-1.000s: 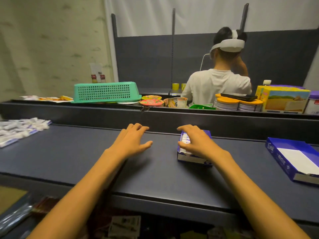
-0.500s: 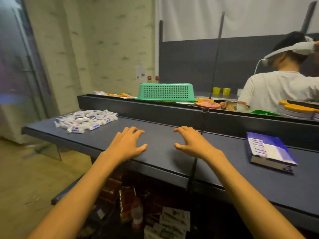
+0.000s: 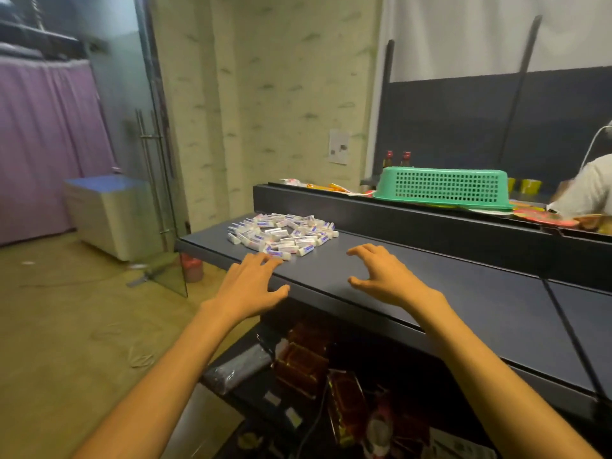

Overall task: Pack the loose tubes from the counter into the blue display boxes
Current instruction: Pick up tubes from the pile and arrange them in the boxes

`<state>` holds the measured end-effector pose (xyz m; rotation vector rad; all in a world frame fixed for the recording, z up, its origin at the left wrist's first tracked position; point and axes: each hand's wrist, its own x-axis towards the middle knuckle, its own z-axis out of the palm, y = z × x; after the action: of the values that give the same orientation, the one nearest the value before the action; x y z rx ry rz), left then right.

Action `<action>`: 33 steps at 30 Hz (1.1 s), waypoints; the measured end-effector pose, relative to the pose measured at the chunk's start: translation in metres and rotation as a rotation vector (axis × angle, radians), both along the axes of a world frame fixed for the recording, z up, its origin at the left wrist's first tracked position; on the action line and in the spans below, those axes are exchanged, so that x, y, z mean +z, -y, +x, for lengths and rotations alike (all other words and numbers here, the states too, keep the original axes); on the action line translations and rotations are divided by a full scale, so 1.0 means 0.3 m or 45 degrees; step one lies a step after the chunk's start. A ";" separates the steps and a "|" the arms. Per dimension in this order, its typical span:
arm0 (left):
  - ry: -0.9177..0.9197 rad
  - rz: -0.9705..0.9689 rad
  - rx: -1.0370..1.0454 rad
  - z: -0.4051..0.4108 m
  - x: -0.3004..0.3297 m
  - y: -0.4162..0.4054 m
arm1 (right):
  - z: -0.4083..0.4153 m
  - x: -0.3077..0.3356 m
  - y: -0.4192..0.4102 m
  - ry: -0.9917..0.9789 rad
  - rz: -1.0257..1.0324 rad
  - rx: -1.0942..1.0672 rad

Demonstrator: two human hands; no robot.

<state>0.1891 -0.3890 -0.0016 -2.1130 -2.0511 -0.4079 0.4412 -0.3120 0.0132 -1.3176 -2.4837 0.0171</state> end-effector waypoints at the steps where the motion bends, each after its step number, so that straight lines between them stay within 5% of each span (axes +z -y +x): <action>1: 0.002 -0.007 0.010 -0.038 -0.003 -0.010 | -0.034 -0.001 -0.019 -0.002 -0.008 0.004; 33: 0.117 -0.018 -0.345 -0.686 0.017 -1.047 | -0.634 -0.010 -0.797 -0.049 -0.048 -0.295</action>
<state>-0.0168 -0.0749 0.0035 -2.4323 -1.8196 -0.5374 0.2511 -0.0728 0.0103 -1.5970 -2.2951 0.0349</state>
